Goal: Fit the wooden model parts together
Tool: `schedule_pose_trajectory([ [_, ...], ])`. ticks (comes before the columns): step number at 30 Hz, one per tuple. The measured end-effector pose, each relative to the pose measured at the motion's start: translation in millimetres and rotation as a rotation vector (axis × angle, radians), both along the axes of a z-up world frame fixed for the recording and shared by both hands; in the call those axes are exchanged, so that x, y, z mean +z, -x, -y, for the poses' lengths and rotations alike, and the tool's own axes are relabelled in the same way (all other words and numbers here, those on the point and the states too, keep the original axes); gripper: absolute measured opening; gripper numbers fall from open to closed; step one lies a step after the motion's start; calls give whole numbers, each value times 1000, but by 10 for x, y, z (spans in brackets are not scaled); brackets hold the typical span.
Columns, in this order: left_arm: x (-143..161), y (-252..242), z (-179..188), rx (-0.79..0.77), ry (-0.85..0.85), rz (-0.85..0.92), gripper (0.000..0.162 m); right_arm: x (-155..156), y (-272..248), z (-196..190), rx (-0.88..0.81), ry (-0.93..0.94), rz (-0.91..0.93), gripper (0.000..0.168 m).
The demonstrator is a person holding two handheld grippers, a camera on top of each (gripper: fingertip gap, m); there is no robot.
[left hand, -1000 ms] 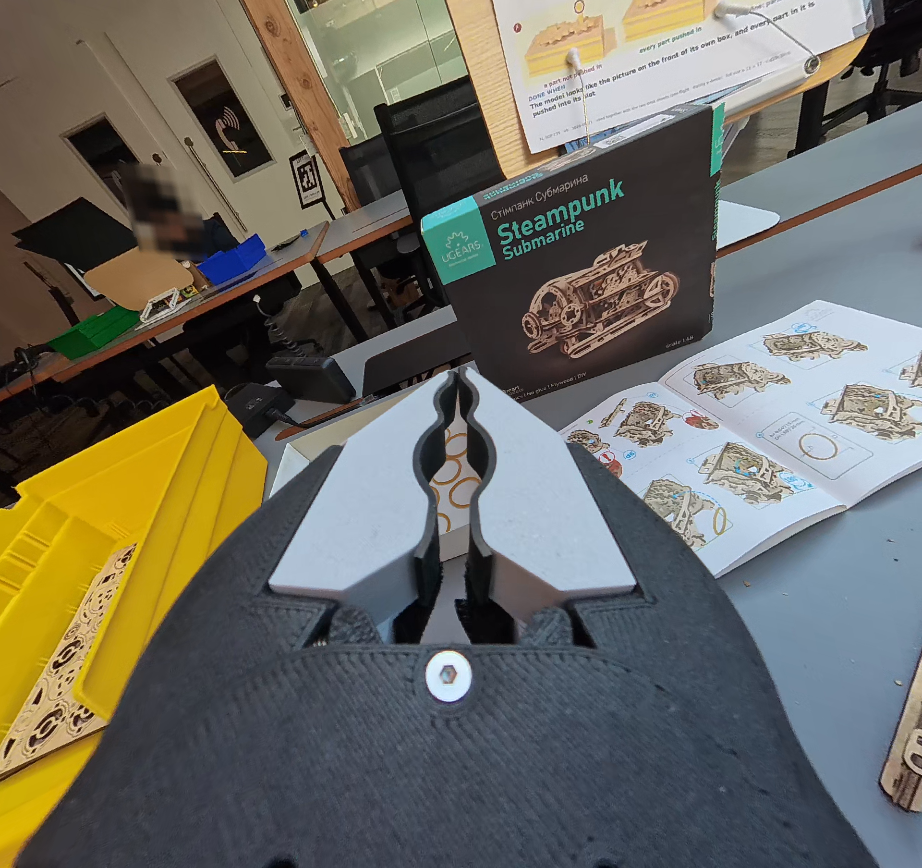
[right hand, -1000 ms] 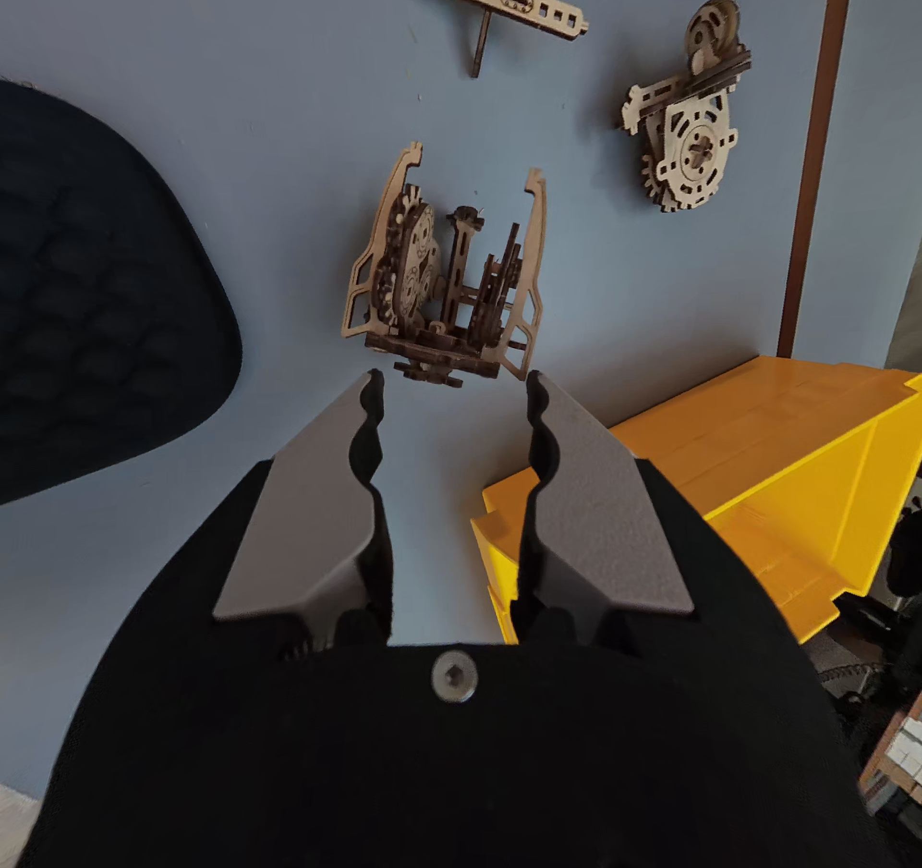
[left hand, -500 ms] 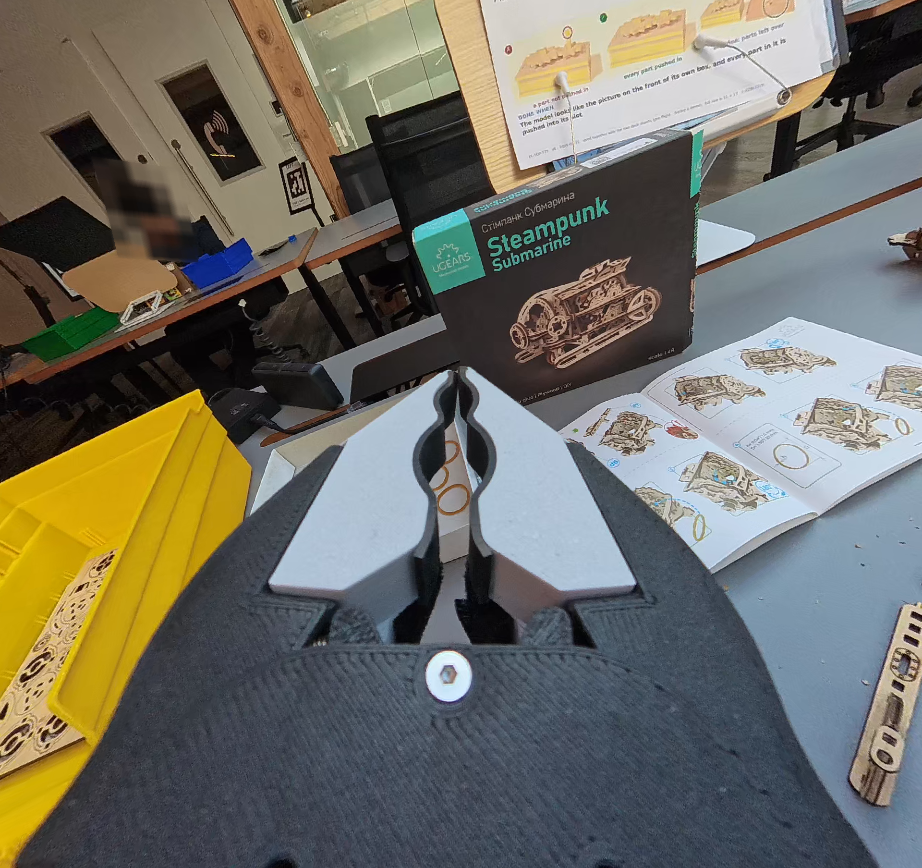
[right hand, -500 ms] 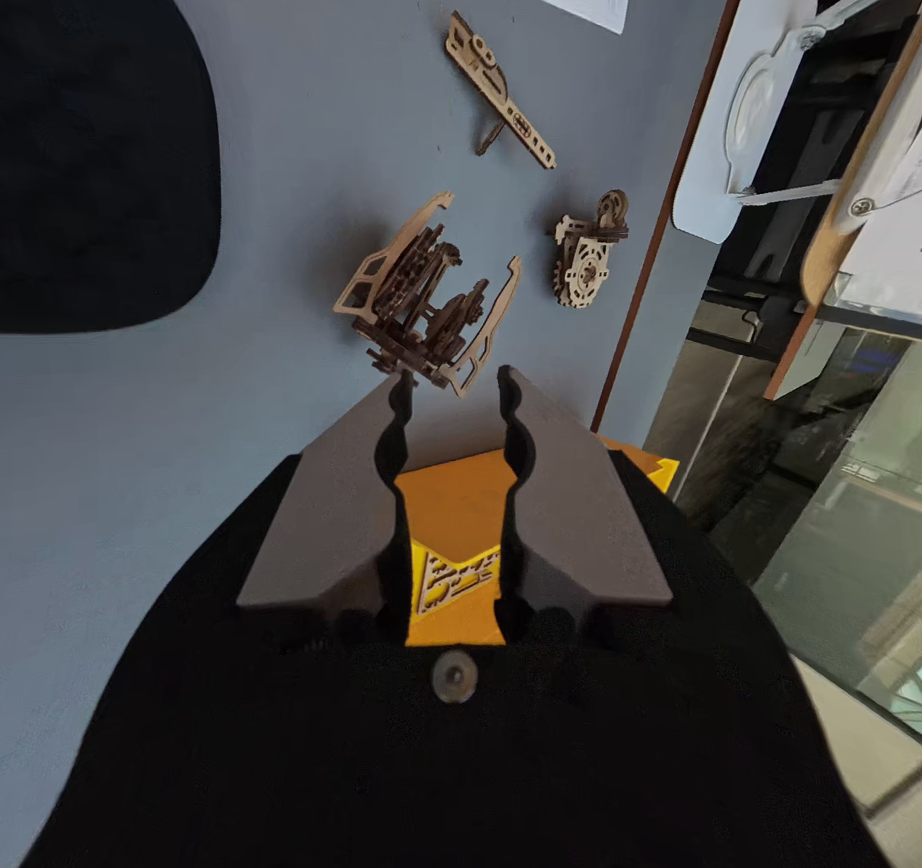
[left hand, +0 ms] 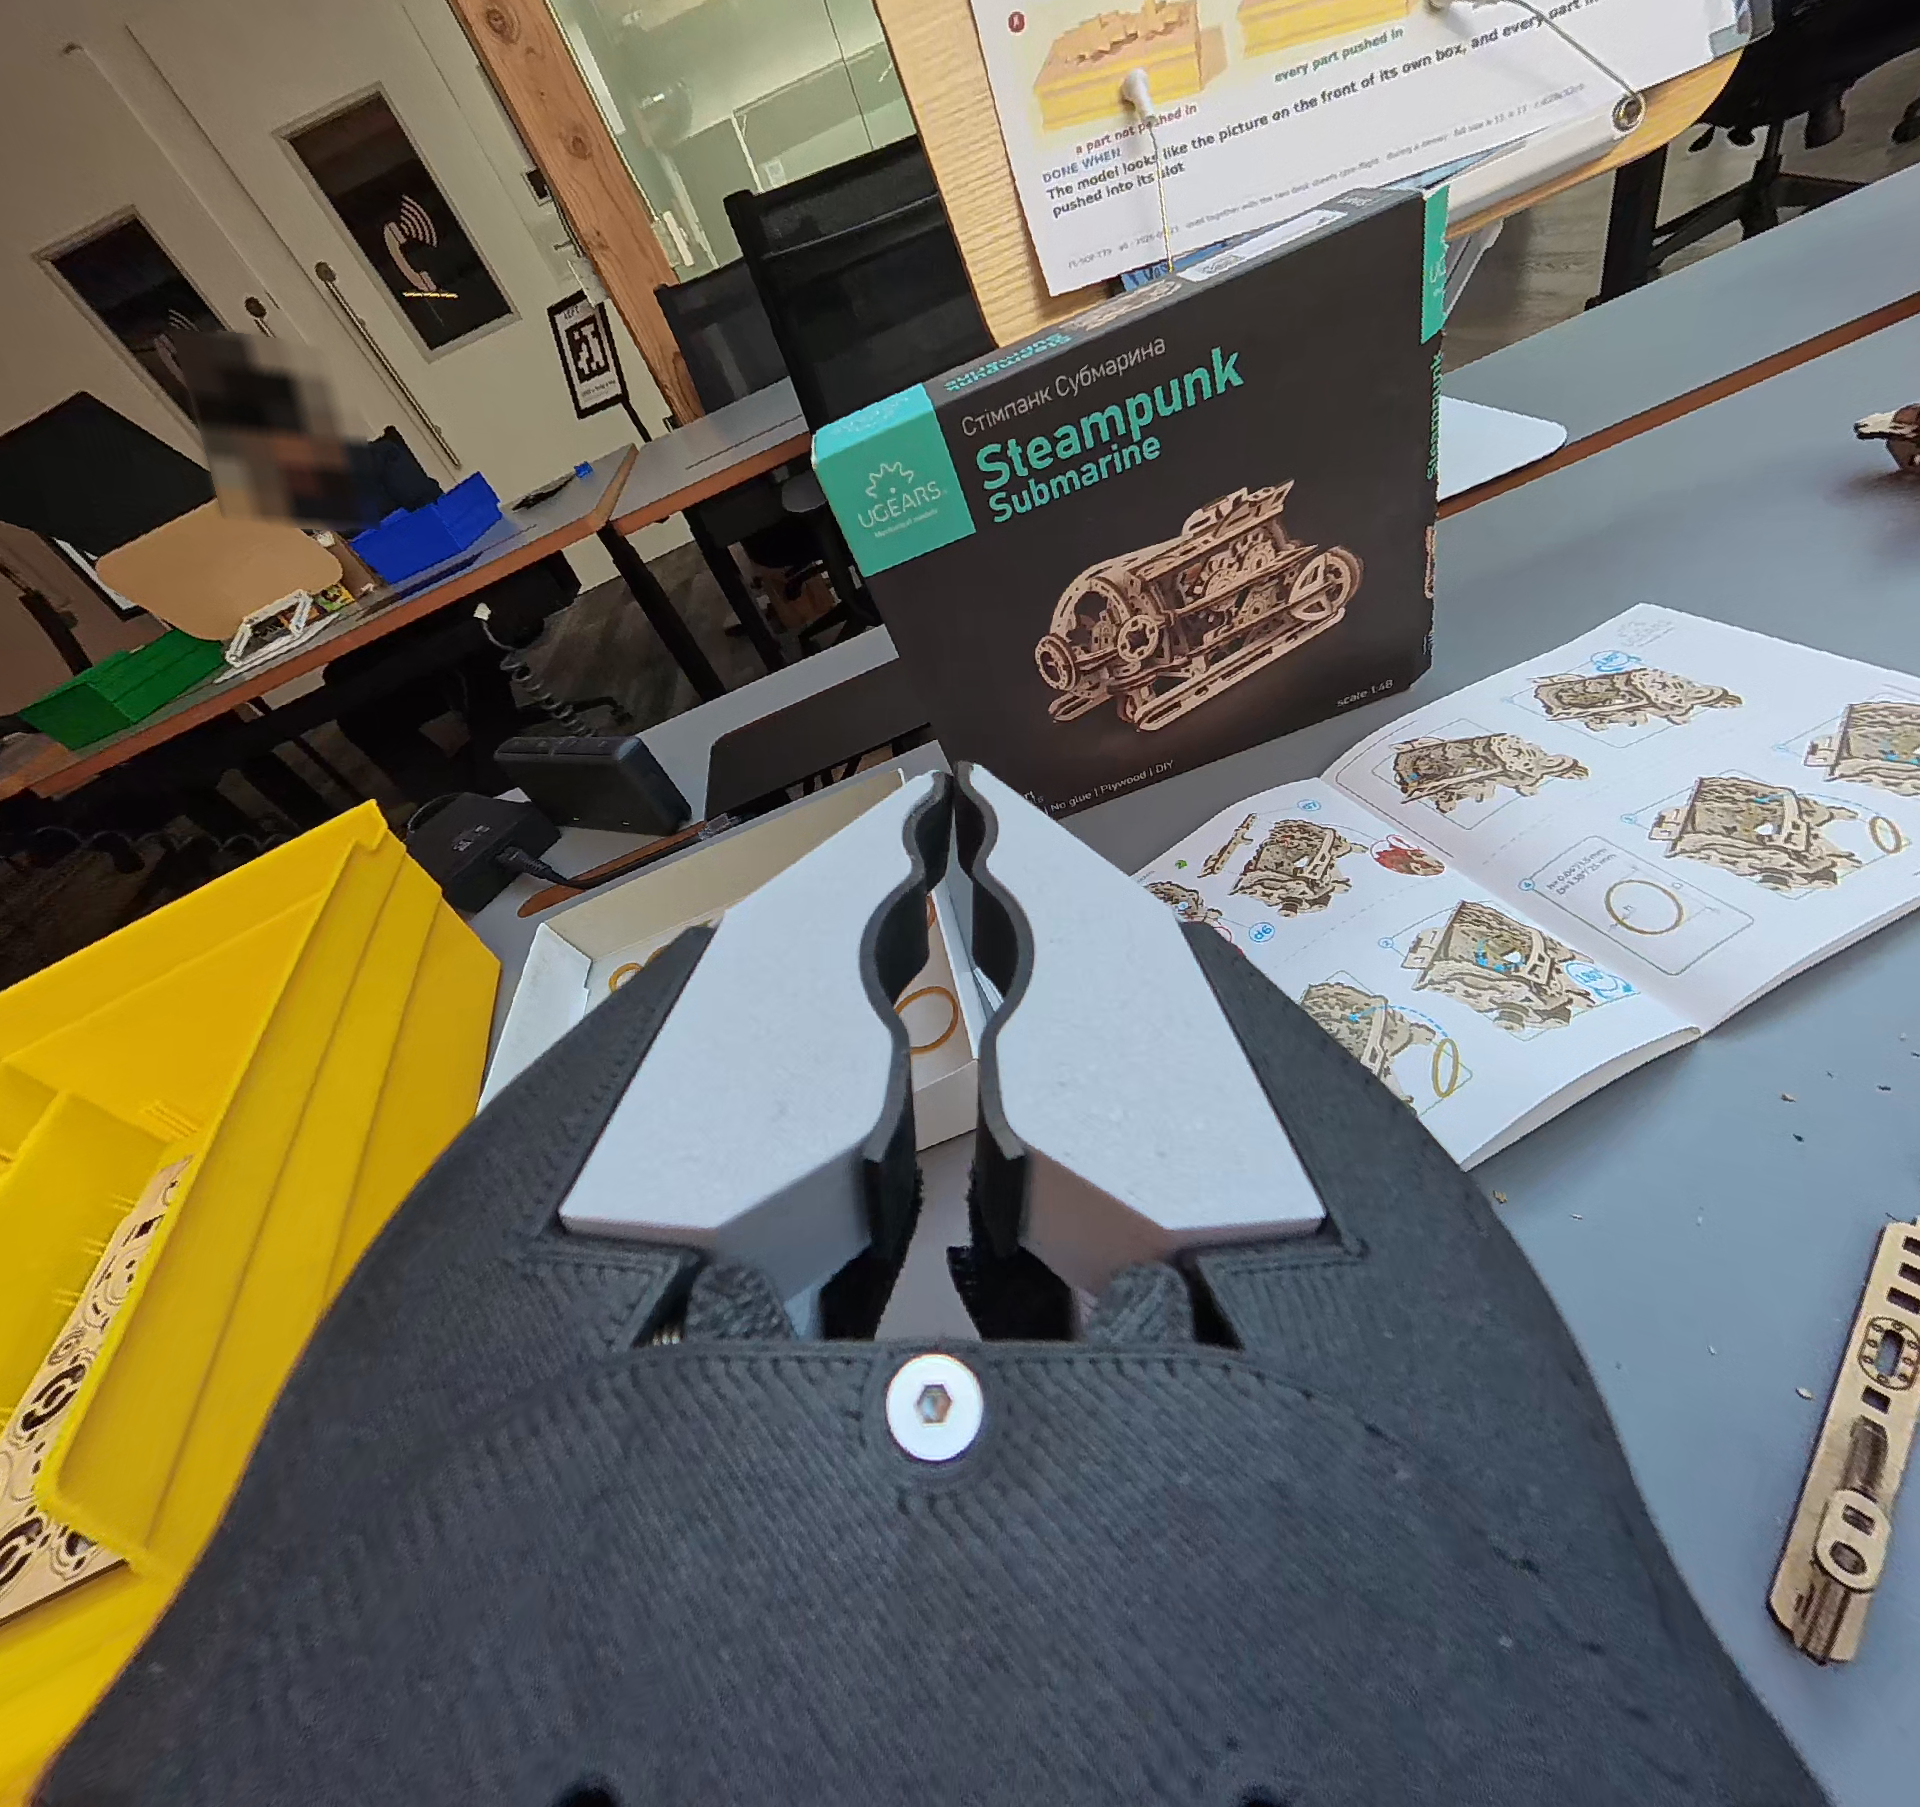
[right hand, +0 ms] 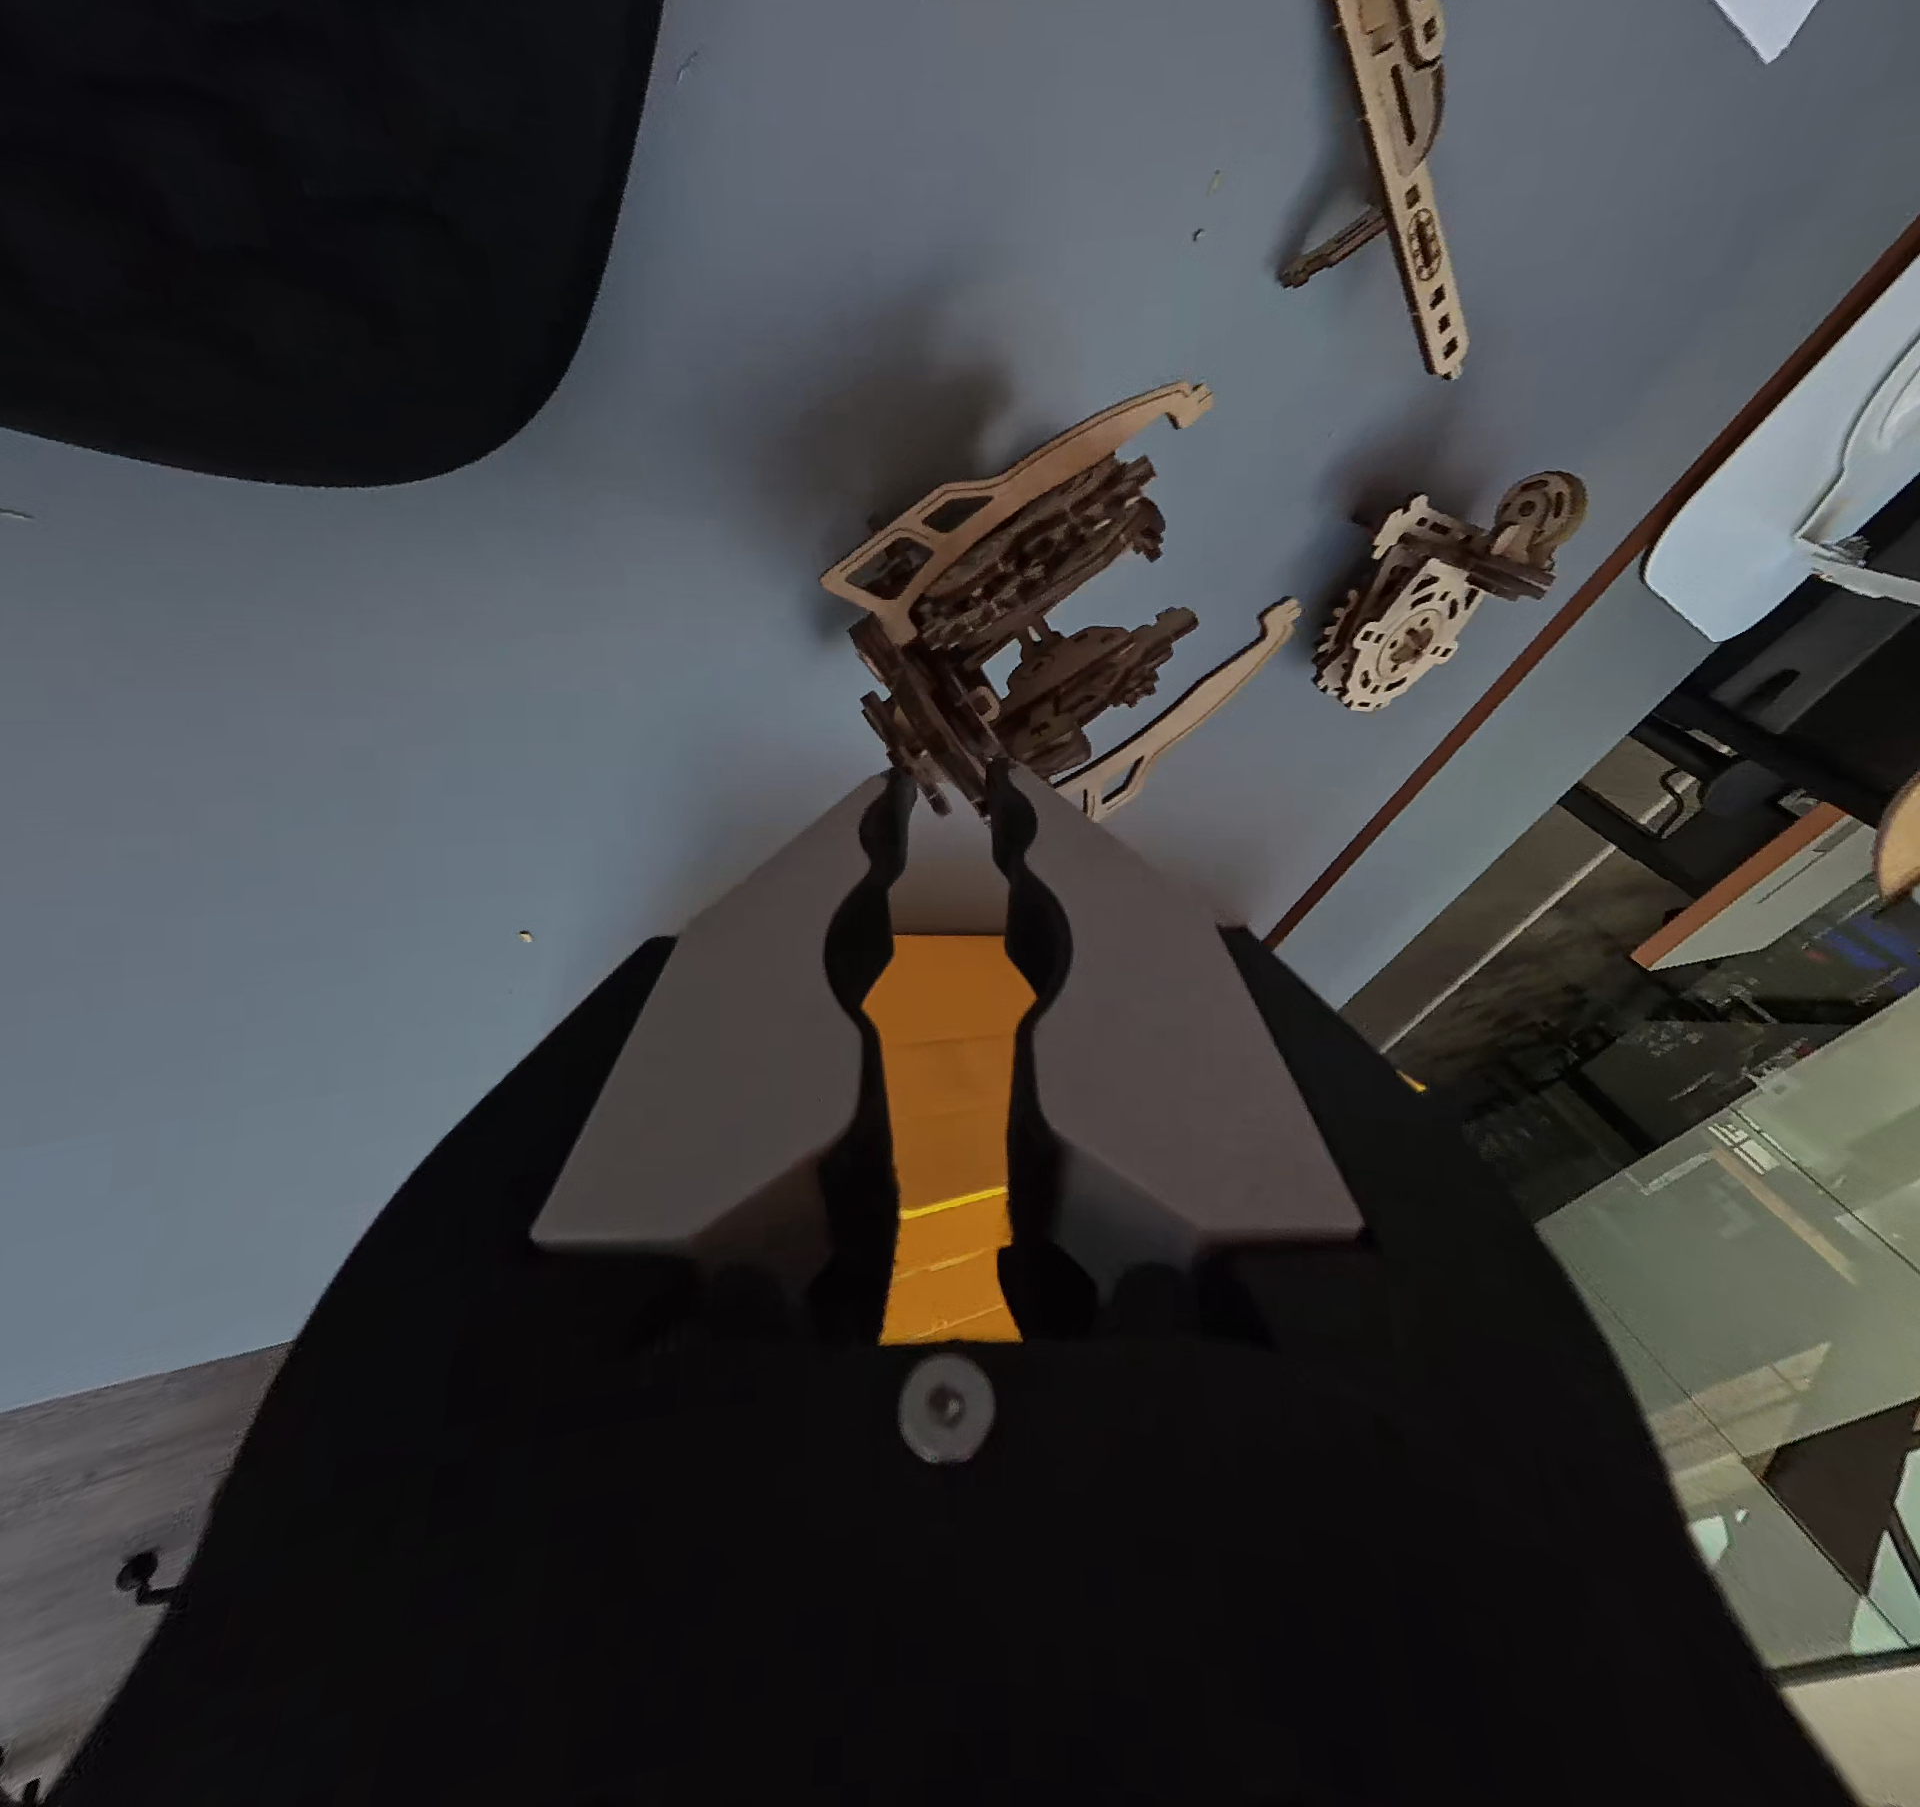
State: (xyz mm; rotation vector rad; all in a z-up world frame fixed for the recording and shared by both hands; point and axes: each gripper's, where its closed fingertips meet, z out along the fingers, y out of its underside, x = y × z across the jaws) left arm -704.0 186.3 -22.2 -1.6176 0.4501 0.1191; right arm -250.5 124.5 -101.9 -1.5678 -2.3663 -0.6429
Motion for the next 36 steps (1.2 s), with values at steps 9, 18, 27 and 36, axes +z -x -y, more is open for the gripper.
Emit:
schedule_pose_trajectory([
  [9, -2, 8, -1, 0, 2, 3, 0, 38, 29, 8, -91, 71, -26, 16],
  [18, 6, 9, 1, -1, 0, 4, 0, 28, 101, -21, -128, 94, -50, 4],
  [27, 9, -23, 9, -11, 0, -1, 0, 68, 310, -220, -729, 167, -284, 3],
  [36, 39, 58, 10, 13, -5, 20, 0, 107, 661, -111, -1244, 402, -577, 2],
])
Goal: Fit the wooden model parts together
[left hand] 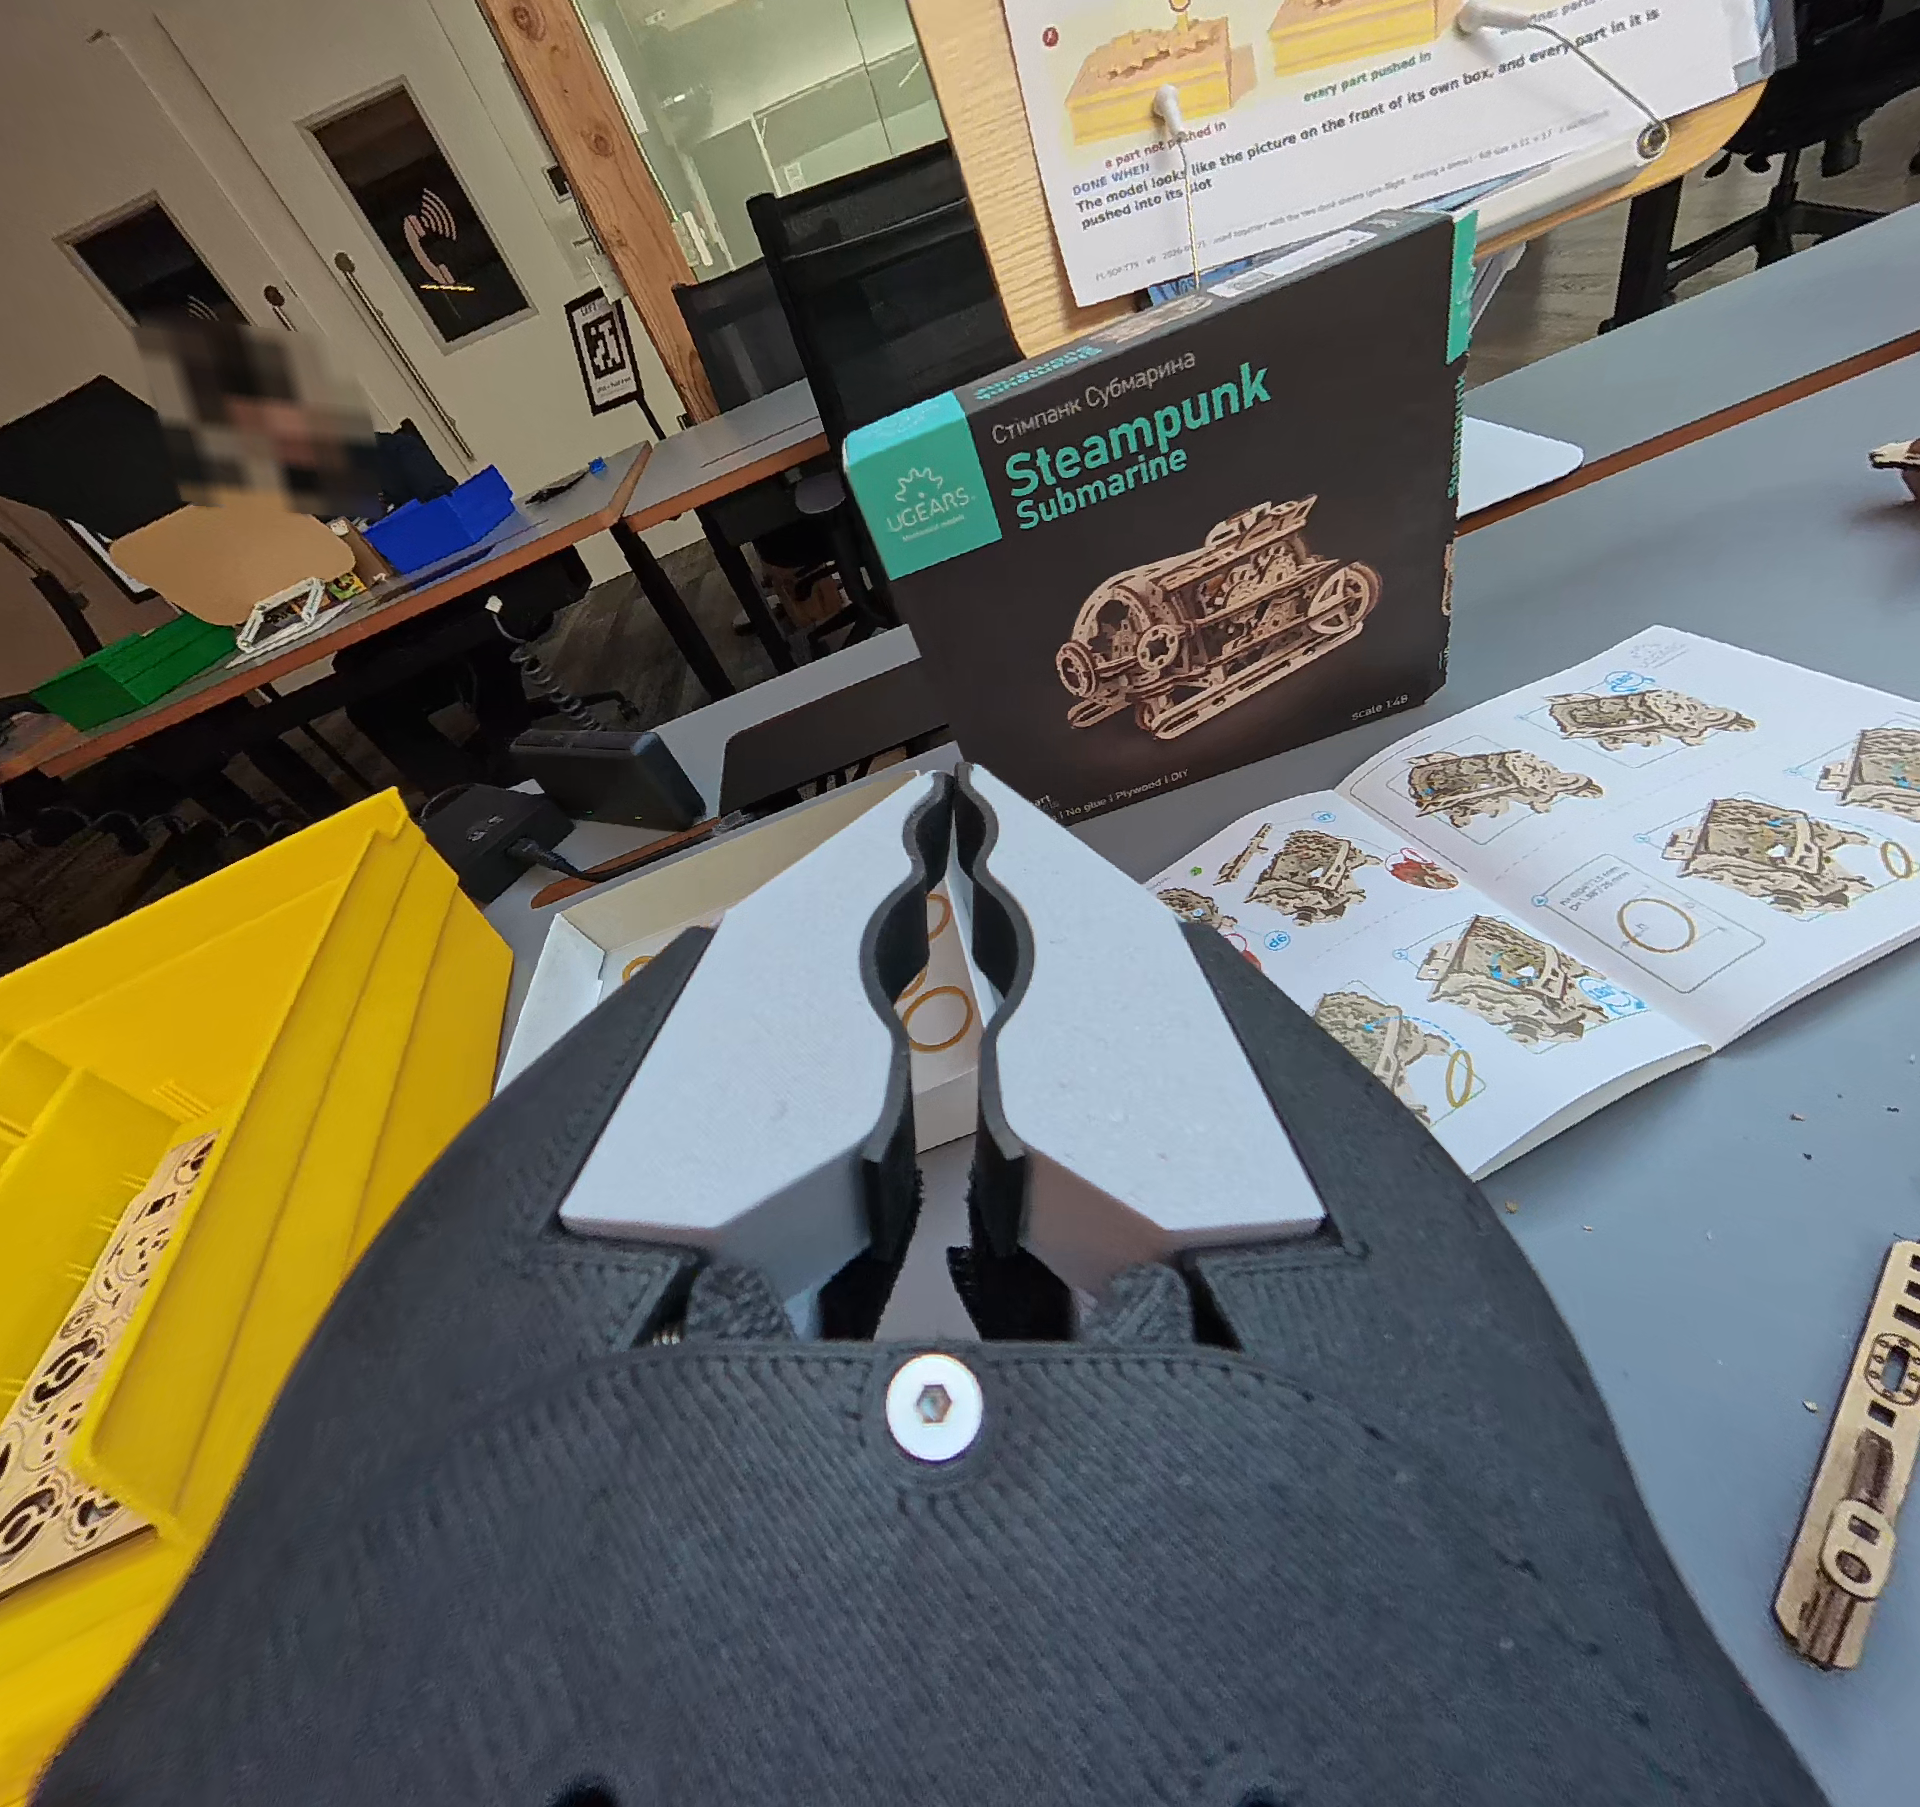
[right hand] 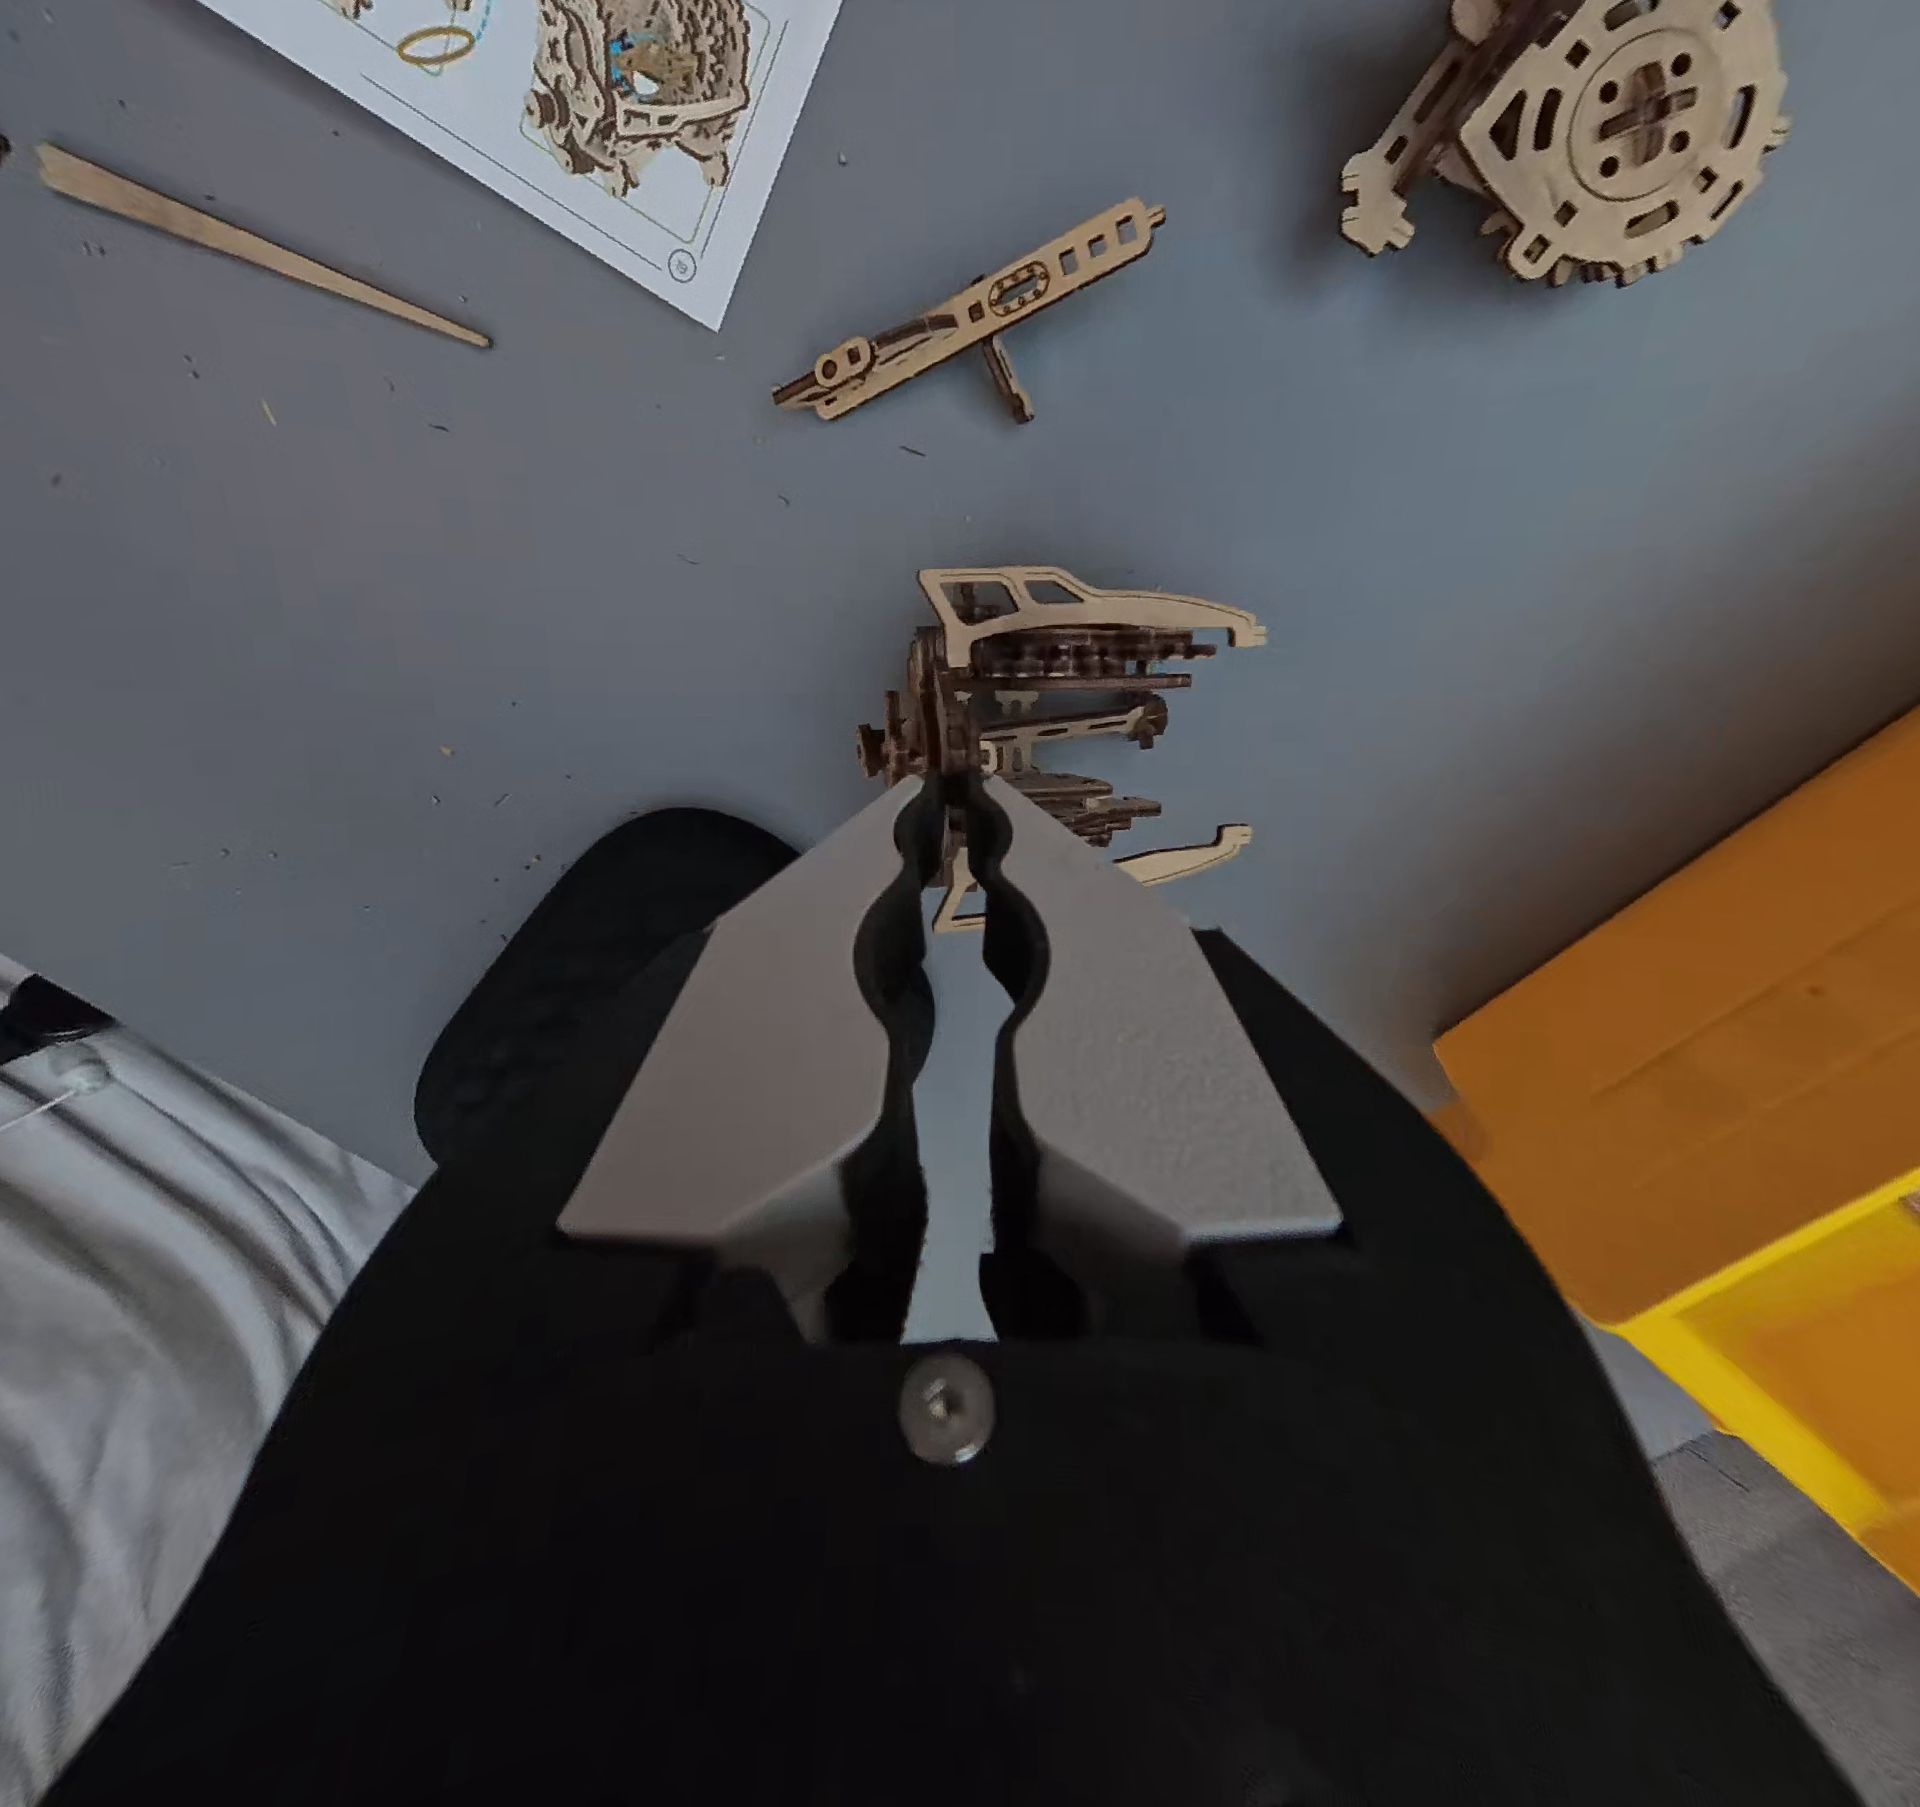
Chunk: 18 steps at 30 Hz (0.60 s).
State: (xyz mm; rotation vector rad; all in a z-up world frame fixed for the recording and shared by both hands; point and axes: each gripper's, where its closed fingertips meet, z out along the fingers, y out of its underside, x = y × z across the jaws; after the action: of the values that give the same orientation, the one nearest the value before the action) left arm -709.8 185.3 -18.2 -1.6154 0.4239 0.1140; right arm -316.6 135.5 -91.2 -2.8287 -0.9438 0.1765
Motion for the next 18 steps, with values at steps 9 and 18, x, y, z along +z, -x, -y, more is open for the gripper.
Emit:
schedule_pose_trajectory([
  [9, 112, 425, 6, 94, -20, 175, 0, 64, 277, 94, -107, 6, -158, 2],
  [18, 89, 409, -3, 68, -3, 226, 0, 76, 401, 99, -138, 11, -209, 2],
])
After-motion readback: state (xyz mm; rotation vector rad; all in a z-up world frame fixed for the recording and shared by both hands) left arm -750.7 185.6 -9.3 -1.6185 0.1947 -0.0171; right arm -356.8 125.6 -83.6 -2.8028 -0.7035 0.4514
